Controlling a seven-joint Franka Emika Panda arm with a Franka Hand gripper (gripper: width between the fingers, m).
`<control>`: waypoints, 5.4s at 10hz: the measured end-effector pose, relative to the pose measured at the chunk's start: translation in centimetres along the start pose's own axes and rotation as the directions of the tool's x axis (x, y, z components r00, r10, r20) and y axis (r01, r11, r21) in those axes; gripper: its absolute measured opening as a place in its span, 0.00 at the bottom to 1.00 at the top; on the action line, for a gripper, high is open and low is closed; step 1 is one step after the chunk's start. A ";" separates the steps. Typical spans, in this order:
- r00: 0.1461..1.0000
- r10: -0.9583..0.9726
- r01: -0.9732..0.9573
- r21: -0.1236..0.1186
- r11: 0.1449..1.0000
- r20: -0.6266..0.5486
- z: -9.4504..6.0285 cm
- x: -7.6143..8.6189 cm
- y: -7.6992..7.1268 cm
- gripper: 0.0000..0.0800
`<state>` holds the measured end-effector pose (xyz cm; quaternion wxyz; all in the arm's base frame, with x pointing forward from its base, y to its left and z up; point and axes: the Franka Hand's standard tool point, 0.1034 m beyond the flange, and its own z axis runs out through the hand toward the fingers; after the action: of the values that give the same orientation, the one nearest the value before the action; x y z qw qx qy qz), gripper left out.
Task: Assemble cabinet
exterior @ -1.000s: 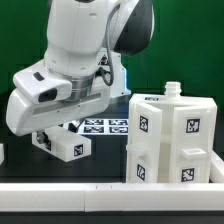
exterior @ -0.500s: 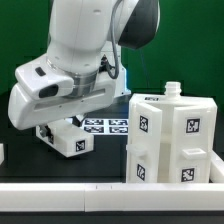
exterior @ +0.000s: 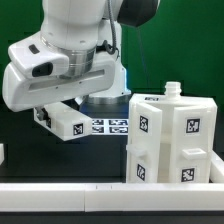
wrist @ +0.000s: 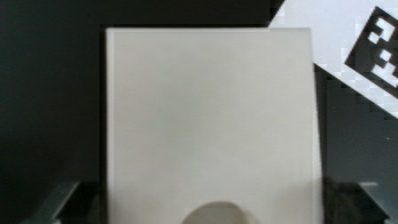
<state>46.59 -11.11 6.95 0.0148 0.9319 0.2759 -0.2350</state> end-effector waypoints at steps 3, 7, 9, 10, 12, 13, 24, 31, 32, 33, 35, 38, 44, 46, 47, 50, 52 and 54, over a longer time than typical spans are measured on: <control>1.000 0.007 -0.007 0.004 1.000 0.003 -0.1 -0.5 0.4 0.69; 1.000 -0.022 0.022 0.009 1.000 0.011 1.4 -0.7 0.6 0.69; 1.000 -0.023 0.023 -0.017 1.000 -0.007 3.0 -0.2 1.1 0.69; 1.000 -0.027 0.027 -0.031 0.999 -0.011 3.9 0.3 1.3 0.69; 0.999 -0.032 0.031 -0.047 0.998 -0.012 5.1 0.9 1.6 0.69; 0.999 -0.036 0.035 -0.049 0.998 -0.016 5.1 0.9 1.7 0.69; 0.946 -0.086 0.065 -0.075 0.995 -0.314 1.9 0.2 3.0 0.99; 0.849 -0.088 0.018 -0.138 0.990 -0.521 0.9 0.6 4.1 0.99; 0.831 -0.089 0.003 -0.156 0.988 -0.549 0.3 1.4 3.7 0.99; 0.809 -0.129 -0.009 -0.232 0.973 -0.574 0.3 1.0 4.5 0.99; 0.798 -0.153 -0.002 -0.257 0.966 -0.583 1.1 -0.7 6.1 0.99; 0.792 -0.043 -0.066 -0.156 0.985 -0.609 1.4 0.0 4.8 0.99; 0.787 0.083 -0.125 -0.025 0.992 -0.611 0.3 5.5 0.0 0.99; 0.787 0.080 -0.123 -0.028 0.992 -0.612 0.3 5.4 0.2 0.99; 0.788 0.010 -0.066 -0.069 0.995 -0.616 -0.3 3.9 1.9 0.99; 0.740 -0.028 -0.004 -0.046 0.999 -0.672 -0.1 -0.8 6.9 0.99; 0.685 0.004 -0.040 -0.032 0.999 -0.729 2.3 -3.3 7.0 0.99; 0.628 0.004 -0.090 -0.068 0.994 -0.778 4.2 -3.2 6.0 0.99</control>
Offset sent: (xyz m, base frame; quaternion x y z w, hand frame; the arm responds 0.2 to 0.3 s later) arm -0.0145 -0.0183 0.0245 0.0191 -0.0675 -0.0064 0.9975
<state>45.56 -18.52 4.07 -0.0524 0.9472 0.2424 0.2035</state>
